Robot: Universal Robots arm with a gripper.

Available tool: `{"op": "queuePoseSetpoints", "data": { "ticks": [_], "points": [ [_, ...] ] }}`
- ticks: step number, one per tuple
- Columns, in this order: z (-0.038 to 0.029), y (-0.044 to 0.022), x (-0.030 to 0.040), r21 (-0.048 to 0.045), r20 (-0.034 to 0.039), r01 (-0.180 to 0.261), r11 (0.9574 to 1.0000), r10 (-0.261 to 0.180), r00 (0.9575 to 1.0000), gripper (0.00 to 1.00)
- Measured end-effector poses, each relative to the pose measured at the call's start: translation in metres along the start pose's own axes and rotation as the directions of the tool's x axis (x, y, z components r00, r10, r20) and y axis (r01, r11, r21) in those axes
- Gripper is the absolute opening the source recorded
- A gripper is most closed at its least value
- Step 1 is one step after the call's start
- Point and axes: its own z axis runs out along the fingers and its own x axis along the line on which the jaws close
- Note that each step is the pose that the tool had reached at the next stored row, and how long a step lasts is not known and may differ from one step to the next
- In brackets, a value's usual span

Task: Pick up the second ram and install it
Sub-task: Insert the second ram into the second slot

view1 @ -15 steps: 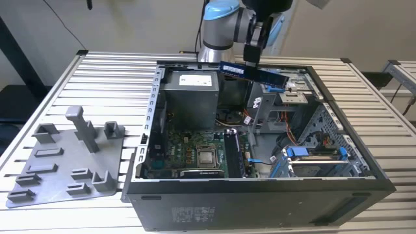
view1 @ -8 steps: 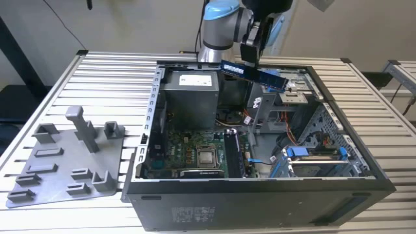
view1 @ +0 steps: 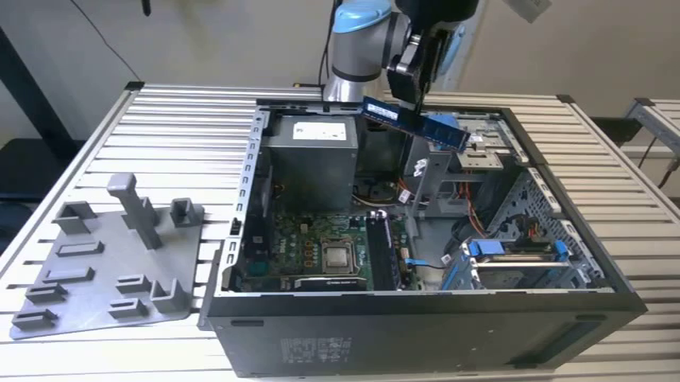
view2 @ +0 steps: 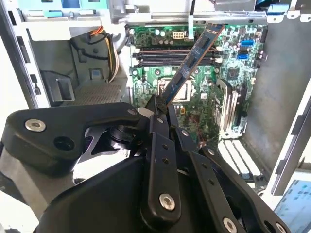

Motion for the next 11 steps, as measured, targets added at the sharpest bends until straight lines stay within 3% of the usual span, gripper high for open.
{"op": "queuePoseSetpoints", "data": {
  "ticks": [6, 11],
  "points": [
    [0.0005, 0.0, 0.0001, 0.0003, -0.0004, -0.083, 0.9966, 0.083, 0.9966, 0.14],
    [0.0007, 0.0, 0.0, 0.0007, -0.001, -0.152, 0.9884, 0.152, 0.9884, 0.14]
  ]
}}
